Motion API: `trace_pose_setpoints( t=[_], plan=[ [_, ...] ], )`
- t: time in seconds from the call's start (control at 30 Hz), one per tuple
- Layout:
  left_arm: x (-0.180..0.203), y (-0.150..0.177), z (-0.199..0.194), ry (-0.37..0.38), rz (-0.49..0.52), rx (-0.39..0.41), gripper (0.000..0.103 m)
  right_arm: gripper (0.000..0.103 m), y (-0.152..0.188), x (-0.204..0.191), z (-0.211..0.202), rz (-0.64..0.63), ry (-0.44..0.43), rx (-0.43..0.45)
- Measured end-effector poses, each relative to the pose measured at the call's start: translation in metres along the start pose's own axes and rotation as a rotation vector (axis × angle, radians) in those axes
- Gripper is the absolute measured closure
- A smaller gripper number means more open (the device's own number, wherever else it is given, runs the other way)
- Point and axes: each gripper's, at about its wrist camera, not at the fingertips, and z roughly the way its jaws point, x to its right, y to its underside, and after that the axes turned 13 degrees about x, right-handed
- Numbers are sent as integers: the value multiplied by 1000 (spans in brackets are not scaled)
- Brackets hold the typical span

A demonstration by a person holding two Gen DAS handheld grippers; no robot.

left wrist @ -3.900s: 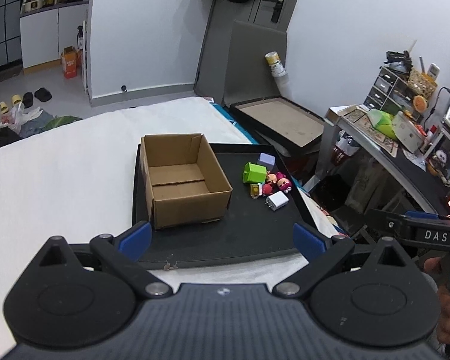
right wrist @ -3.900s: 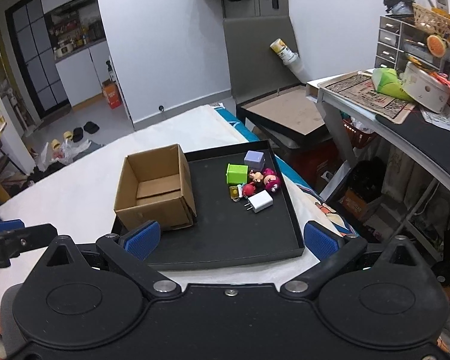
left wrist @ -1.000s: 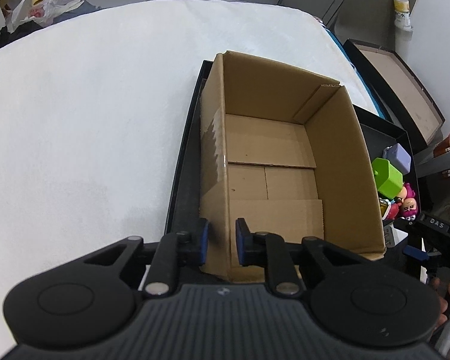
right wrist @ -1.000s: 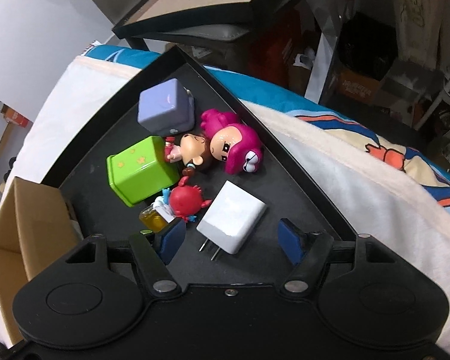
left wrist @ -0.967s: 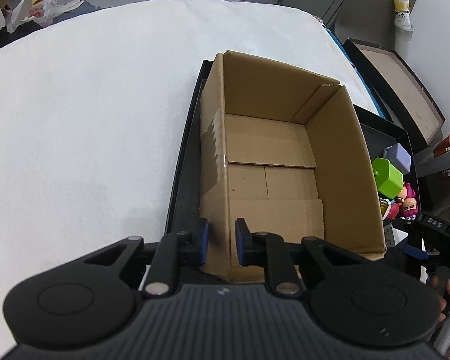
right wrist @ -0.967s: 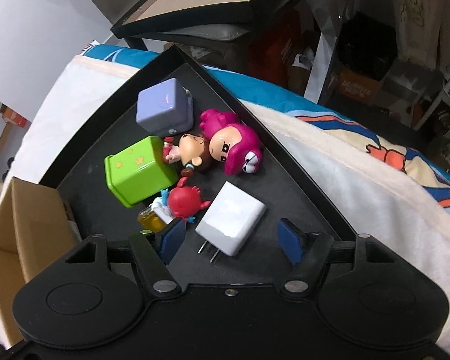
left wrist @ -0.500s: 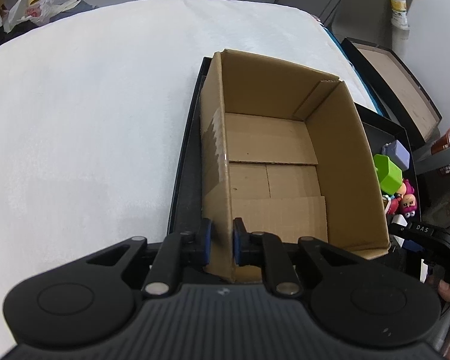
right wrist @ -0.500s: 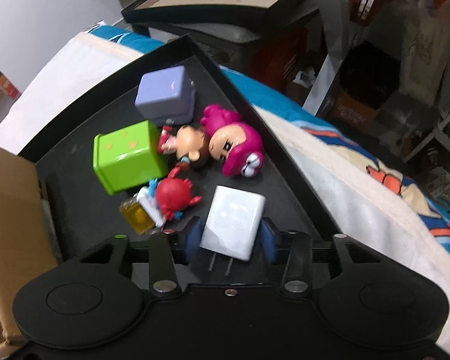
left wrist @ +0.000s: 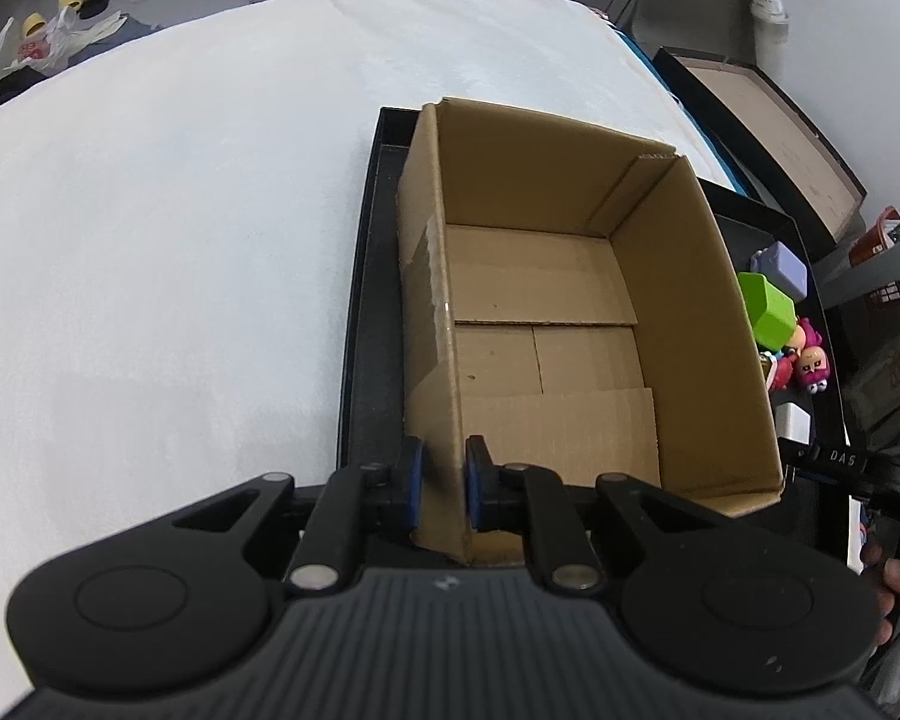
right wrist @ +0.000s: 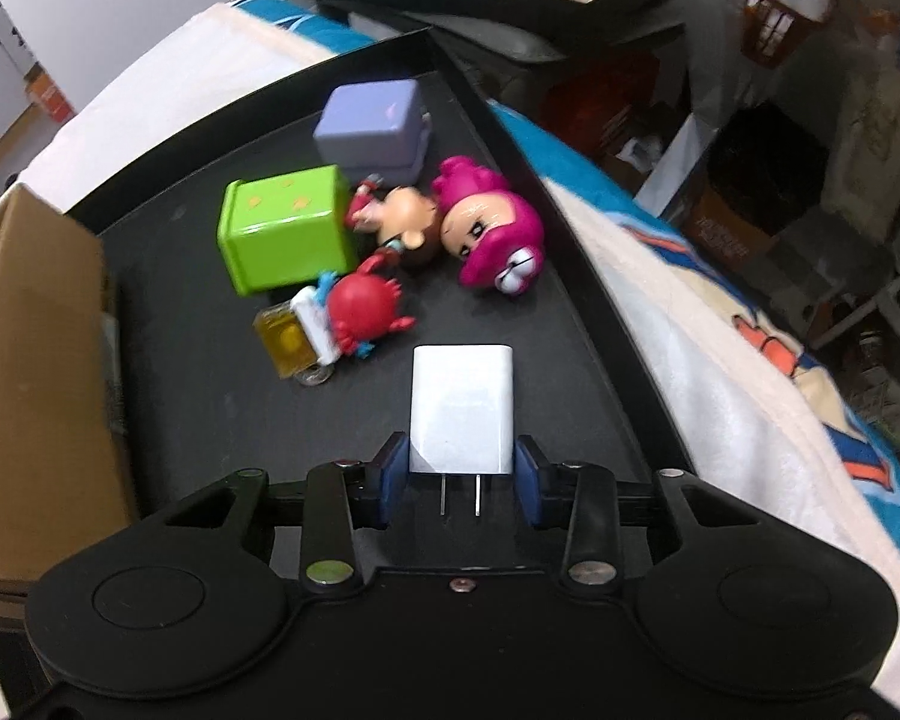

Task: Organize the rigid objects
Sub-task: 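Grasp the white charger with the right gripper while the left gripper grips the box wall, then lift the white charger with the right gripper and carry it over the box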

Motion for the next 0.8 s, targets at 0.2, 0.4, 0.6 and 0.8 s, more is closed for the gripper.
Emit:
trace_pose_setpoints(
  t=[0.2,0.4,0.6,0.8],
  plan=[
    [0,5,-2,10,29,-1,90,67,-3,4,-9,46,-61,-20],
    [0,7,-6,15,37,6,90,67,-9,13,-22,97,-89,-30],
    [-1,10,-9,40,61,0,89,67,-11,13,-39,107,-109,-30],
    [-2,13,-11,47,55,-1,89,67,-17,10,-55,105,-113,-14]
  ],
)
